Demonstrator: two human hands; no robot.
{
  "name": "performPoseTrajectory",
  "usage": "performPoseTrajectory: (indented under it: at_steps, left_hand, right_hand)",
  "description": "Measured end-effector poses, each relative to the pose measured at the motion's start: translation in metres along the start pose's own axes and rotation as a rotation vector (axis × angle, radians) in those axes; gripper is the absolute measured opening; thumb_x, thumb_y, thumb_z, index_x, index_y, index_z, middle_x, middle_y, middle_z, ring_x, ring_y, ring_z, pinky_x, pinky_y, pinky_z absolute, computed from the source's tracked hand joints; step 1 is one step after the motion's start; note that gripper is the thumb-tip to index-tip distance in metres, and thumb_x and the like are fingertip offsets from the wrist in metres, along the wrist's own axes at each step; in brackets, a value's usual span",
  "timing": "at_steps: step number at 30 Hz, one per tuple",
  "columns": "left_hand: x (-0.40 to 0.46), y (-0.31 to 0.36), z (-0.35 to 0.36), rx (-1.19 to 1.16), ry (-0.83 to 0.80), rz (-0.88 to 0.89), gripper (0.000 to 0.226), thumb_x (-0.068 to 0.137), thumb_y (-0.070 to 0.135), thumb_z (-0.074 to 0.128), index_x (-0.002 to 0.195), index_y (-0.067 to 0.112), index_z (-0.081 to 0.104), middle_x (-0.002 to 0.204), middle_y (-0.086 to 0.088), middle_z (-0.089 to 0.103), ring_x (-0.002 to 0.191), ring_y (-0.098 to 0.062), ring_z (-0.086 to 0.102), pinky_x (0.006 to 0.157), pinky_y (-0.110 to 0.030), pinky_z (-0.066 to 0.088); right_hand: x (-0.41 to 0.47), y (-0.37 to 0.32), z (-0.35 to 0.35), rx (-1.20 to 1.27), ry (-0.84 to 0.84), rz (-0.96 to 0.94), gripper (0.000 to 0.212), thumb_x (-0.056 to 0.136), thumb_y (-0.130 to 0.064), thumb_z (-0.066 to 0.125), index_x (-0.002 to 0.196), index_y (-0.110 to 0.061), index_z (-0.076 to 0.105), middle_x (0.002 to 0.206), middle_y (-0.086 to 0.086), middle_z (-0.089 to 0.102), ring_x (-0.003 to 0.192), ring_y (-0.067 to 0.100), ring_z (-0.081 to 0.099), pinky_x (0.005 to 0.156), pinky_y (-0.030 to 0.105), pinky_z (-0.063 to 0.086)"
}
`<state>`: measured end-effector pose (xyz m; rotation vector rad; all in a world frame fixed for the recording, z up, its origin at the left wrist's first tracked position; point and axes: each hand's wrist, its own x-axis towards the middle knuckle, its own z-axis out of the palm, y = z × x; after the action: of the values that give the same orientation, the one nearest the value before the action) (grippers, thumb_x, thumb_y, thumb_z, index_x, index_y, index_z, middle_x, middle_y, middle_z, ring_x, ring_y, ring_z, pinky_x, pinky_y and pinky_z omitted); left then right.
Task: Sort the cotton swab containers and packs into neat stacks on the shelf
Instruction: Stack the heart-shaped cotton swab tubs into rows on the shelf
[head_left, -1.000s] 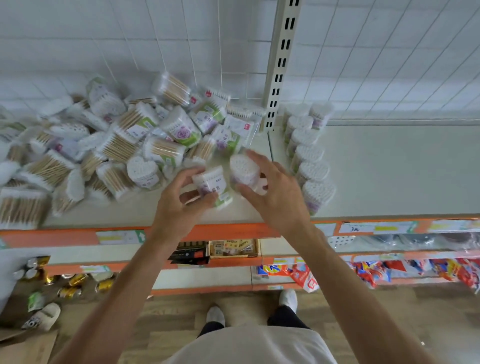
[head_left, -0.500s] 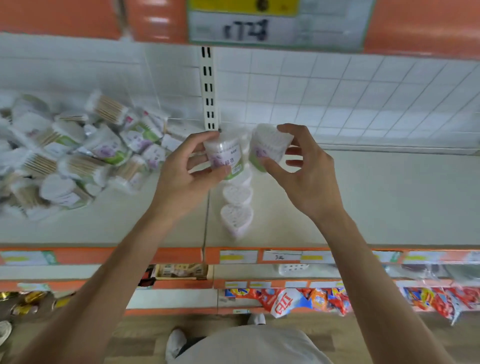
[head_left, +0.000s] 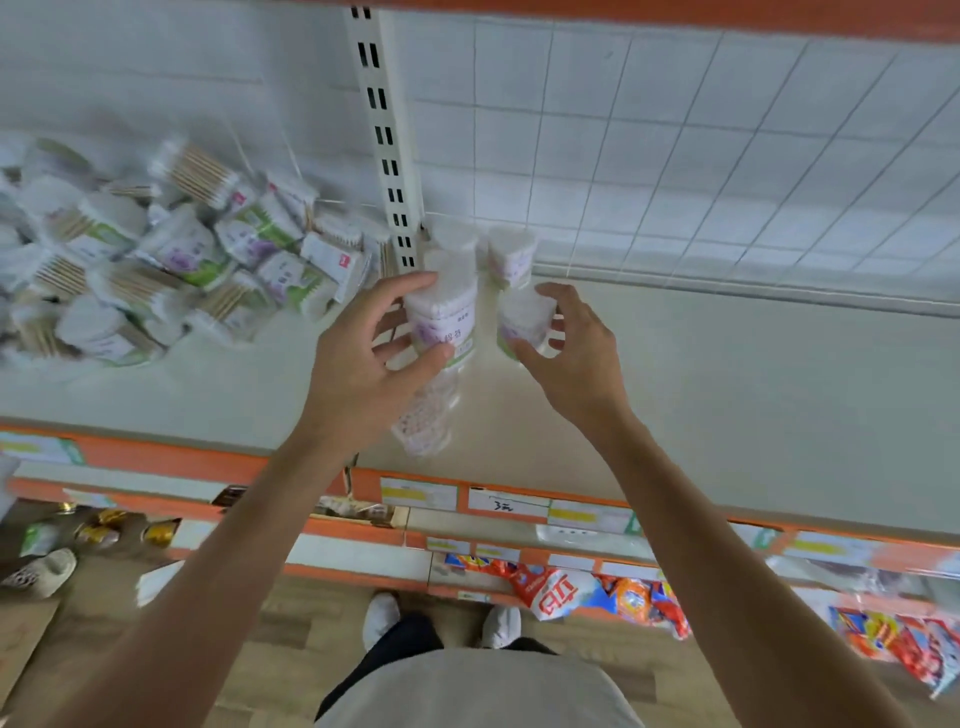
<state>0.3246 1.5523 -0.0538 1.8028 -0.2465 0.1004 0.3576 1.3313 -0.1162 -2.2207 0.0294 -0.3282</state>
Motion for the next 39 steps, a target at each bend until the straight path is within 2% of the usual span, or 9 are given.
performPoseTrajectory:
  at_steps: [4, 9, 18, 27, 35, 39]
  left_hand:
    - [-0.002, 0.001, 0.000, -0.007, 0.029, -0.034, 0.055, 0.084, 0.004, 0.078, 0.134, 0.019, 0.059, 0.135, 0.002, 0.061, 0.121, -0.016, 0.062, 0.096, -0.042, 0.056]
    - [0.004, 0.004, 0.000, -0.001, 0.067, -0.023, 0.055, 0.084, 0.005, 0.078, 0.133, 0.019, 0.059, 0.134, 0.001, 0.061, 0.120, -0.014, 0.062, 0.095, -0.037, 0.057]
    - [0.001, 0.001, 0.008, 0.009, 0.111, -0.032, 0.055, 0.083, 0.008, 0.080, 0.133, 0.019, 0.059, 0.132, 0.003, 0.062, 0.119, -0.014, 0.063, 0.094, -0.036, 0.057]
    - [0.008, 0.005, 0.012, 0.062, 0.099, -0.038, 0.055, 0.083, 0.011, 0.081, 0.133, 0.020, 0.058, 0.134, 0.002, 0.061, 0.120, -0.017, 0.063, 0.093, -0.041, 0.058]
    - [0.012, 0.010, 0.022, 0.073, 0.069, -0.023, 0.054, 0.084, 0.010, 0.080, 0.133, 0.018, 0.058, 0.131, 0.002, 0.063, 0.118, -0.015, 0.064, 0.092, -0.032, 0.058]
    - [0.012, 0.010, 0.024, 0.079, 0.061, -0.022, 0.054, 0.084, 0.010, 0.080, 0.133, 0.019, 0.059, 0.131, 0.003, 0.063, 0.118, -0.014, 0.063, 0.092, -0.032, 0.058]
  right_hand:
    - [0.023, 0.001, 0.022, 0.021, 0.023, 0.015, 0.065, 0.081, -0.036, 0.080, 0.134, -0.024, 0.042, 0.121, 0.005, 0.064, 0.105, 0.024, 0.064, 0.085, 0.046, 0.057]
    - [0.047, 0.004, 0.033, 0.004, 0.018, 0.015, 0.069, 0.080, -0.031, 0.081, 0.135, -0.016, 0.042, 0.119, 0.008, 0.064, 0.103, 0.029, 0.064, 0.083, 0.044, 0.055]
    - [0.058, 0.011, 0.032, 0.004, 0.012, 0.040, 0.070, 0.081, -0.034, 0.080, 0.136, -0.017, 0.040, 0.123, 0.005, 0.062, 0.107, 0.023, 0.061, 0.085, 0.037, 0.053]
    - [0.065, 0.010, 0.033, -0.011, 0.003, 0.029, 0.073, 0.080, -0.031, 0.082, 0.137, -0.013, 0.040, 0.125, 0.009, 0.062, 0.111, 0.026, 0.061, 0.085, 0.035, 0.050]
    - [0.063, 0.010, 0.032, -0.028, 0.007, 0.029, 0.071, 0.081, -0.033, 0.081, 0.137, -0.011, 0.042, 0.125, 0.006, 0.062, 0.113, 0.025, 0.059, 0.083, 0.033, 0.047]
    - [0.064, 0.006, 0.032, -0.047, -0.006, 0.064, 0.075, 0.080, -0.035, 0.081, 0.139, -0.014, 0.039, 0.129, 0.005, 0.059, 0.116, 0.028, 0.059, 0.086, 0.043, 0.053]
